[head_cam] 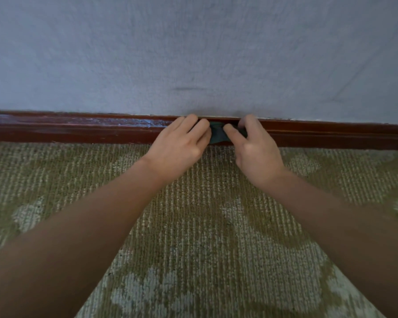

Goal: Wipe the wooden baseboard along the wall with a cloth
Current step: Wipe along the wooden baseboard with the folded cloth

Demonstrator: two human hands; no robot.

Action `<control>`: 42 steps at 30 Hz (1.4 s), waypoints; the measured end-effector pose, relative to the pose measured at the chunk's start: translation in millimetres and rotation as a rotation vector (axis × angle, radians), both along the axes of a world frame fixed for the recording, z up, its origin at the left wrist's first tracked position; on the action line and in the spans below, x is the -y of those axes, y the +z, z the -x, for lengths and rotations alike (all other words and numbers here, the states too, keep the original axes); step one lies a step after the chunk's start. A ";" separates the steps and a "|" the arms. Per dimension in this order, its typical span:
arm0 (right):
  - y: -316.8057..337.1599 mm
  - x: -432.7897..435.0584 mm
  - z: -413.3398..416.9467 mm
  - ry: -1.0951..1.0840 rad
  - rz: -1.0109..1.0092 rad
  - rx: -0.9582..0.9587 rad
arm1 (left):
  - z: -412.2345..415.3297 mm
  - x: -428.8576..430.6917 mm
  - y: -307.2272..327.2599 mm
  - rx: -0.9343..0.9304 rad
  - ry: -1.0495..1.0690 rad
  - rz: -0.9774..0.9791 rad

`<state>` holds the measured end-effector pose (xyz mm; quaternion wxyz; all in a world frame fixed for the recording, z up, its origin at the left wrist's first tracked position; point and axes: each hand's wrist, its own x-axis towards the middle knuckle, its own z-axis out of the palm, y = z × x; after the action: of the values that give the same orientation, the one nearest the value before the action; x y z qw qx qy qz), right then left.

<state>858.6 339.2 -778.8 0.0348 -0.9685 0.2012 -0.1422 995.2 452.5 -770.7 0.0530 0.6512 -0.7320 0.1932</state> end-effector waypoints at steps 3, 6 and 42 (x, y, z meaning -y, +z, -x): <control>5.3 -2.8 -4.0 -0.006 -0.039 -0.029 | -2.8 -4.0 0.5 -0.002 0.004 -0.010; 9.0 -2.7 -5.1 0.021 -0.004 -0.024 | -3.1 -5.2 1.3 -0.014 0.017 -0.017; 11.3 -20.5 -33.9 0.187 0.058 0.051 | -27.4 -37.2 1.6 -0.045 0.131 0.032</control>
<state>892.5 359.7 -767.5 0.0251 -0.9798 0.1046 -0.1688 1022.6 489.7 -769.2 0.0670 0.7009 -0.6833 0.1934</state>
